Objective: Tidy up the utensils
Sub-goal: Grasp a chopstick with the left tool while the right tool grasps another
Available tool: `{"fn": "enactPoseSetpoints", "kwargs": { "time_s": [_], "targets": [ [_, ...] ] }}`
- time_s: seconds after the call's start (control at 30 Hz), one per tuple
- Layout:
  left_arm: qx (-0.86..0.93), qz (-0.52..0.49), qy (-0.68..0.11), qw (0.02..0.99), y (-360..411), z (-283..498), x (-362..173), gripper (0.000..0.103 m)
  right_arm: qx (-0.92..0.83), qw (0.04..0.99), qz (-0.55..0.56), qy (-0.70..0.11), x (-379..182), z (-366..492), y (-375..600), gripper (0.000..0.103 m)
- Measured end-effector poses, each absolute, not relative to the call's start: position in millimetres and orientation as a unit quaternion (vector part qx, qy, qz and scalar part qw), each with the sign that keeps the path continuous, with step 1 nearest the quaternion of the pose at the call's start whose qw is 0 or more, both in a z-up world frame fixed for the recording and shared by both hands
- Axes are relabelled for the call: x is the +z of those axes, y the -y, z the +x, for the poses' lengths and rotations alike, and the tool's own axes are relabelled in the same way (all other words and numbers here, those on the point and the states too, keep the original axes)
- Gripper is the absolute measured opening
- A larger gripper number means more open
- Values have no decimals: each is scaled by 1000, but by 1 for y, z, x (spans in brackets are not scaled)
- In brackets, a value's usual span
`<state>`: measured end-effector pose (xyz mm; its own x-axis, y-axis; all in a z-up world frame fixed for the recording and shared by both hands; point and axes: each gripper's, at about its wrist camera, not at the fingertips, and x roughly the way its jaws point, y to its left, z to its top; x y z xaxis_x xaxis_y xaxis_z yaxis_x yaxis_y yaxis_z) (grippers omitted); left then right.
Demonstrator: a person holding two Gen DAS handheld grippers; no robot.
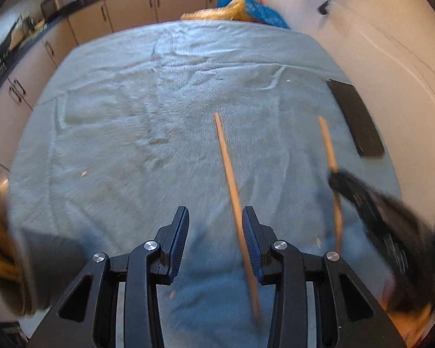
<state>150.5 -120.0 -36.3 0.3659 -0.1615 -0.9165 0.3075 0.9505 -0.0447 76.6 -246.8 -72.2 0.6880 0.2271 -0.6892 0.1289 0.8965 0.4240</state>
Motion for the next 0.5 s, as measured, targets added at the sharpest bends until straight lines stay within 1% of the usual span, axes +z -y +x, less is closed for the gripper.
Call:
{"fn": "enactPoseSetpoints", "kwargs": {
  "time_s": [0.2, 0.3, 0.33, 0.37, 0.47, 0.5],
  "targets": [
    [-111, 66, -566, 814, 145, 203, -52, 37, 40, 890, 238, -387, -73, 68, 257, 8],
    [-101, 67, -579, 806, 152, 217, -61, 37, 44, 890, 244, -383, -74, 65, 259, 8],
    [-100, 69, -580, 805, 155, 220, -63, 35, 46, 890, 246, -382, -74, 64, 260, 8],
    [-96, 73, -582, 805, 157, 223, -66, 33, 45, 890, 248, -381, -74, 64, 261, 8],
    [-86, 78, -578, 808, 162, 226, -70, 20, 46, 889, 255, -378, -76, 62, 267, 8],
    [-85, 81, -575, 810, 164, 226, -70, 12, 46, 888, 257, -378, -77, 61, 268, 8]
  ]
}}
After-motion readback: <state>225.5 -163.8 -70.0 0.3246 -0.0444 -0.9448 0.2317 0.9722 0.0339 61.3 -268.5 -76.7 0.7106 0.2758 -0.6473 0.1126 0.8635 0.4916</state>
